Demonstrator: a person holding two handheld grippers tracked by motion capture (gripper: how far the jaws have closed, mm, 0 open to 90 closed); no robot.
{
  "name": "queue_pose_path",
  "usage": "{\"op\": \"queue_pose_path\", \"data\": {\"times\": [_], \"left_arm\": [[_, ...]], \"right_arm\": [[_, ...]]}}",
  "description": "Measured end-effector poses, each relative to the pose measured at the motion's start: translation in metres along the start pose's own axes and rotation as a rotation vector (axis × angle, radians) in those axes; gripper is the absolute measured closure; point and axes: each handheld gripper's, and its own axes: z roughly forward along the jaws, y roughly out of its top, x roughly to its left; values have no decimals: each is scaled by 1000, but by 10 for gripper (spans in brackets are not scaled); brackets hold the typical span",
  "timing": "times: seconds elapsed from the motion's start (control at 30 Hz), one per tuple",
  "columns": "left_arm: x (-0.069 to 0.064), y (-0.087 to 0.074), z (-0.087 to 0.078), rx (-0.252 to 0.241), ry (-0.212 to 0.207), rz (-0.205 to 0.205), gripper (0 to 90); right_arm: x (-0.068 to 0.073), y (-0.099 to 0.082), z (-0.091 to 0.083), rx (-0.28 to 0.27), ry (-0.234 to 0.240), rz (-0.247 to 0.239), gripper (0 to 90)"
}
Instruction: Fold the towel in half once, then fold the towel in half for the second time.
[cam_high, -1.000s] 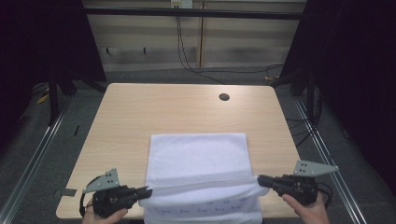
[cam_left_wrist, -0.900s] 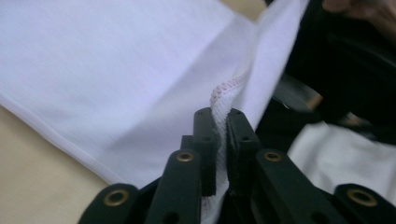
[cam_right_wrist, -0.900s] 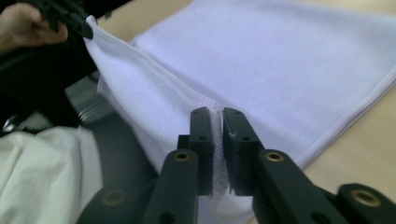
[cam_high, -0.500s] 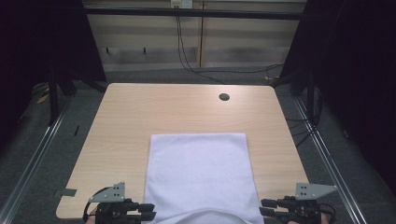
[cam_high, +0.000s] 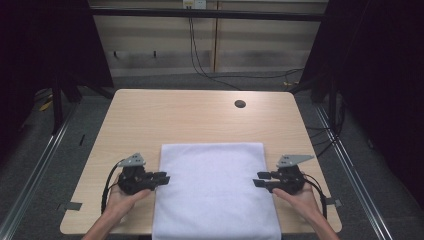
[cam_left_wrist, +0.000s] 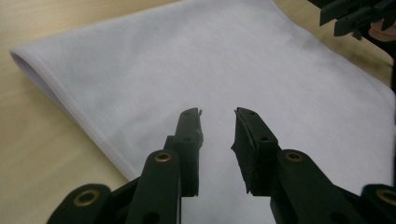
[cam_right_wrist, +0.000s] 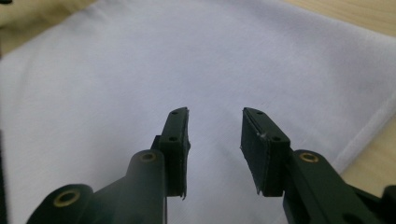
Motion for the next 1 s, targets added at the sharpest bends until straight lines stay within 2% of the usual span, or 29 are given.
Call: {"op": "queue_pose_path", "data": {"times": [0.03, 0.07, 0.13, 0.17, 0.2, 0.27, 0.3, 0.37, 0.43, 0.5, 0.7, 0.8, 0.87, 1.0], "left_arm": [[6, 4, 6, 13, 4, -3, 711], [10, 5, 11, 10, 24, -5, 713], [22, 6, 22, 6, 37, -48, 719], [25, 6, 28, 29, 73, -44, 721], [28, 5, 32, 55, 83, -34, 719], [31, 1, 37, 60, 76, -38, 721], [31, 0, 37, 56, 75, -31, 739], [30, -1, 35, 62, 74, -19, 738], [31, -4, 34, 53, 56, -40, 729], [28, -6, 32, 51, 57, -47, 718], [9, -17, 21, 95, 59, 8, 713], [3, -23, 14, 108, 33, -6, 681], [-2, -27, 10, 119, 24, 15, 682], [-11, -36, 1, 133, 1, 20, 676]], "right_arm": [[-5, 5, 9, 5, 7, 5, 644], [-9, 9, 15, 12, -7, -1, 645], [-18, 15, 29, 28, -19, 3, 648], [-23, 18, 36, 28, -27, 6, 650], [-27, 20, 42, 33, -30, 7, 651], [-30, 22, 52, 26, -42, 25, 651], [-30, 22, 55, 20, -21, 30, 655], [-25, 19, 62, 68, -35, 12, 647], [-21, 15, 61, 57, -41, 21, 649], [-18, 13, 59, 61, -40, 11, 653], [0, 3, 48, 93, 2, -4, 665], [8, 1, 44, 123, 22, -5, 661], [17, 0, 40, 168, 46, -15, 662], [25, -5, 34, 162, 79, -10, 638]]}}
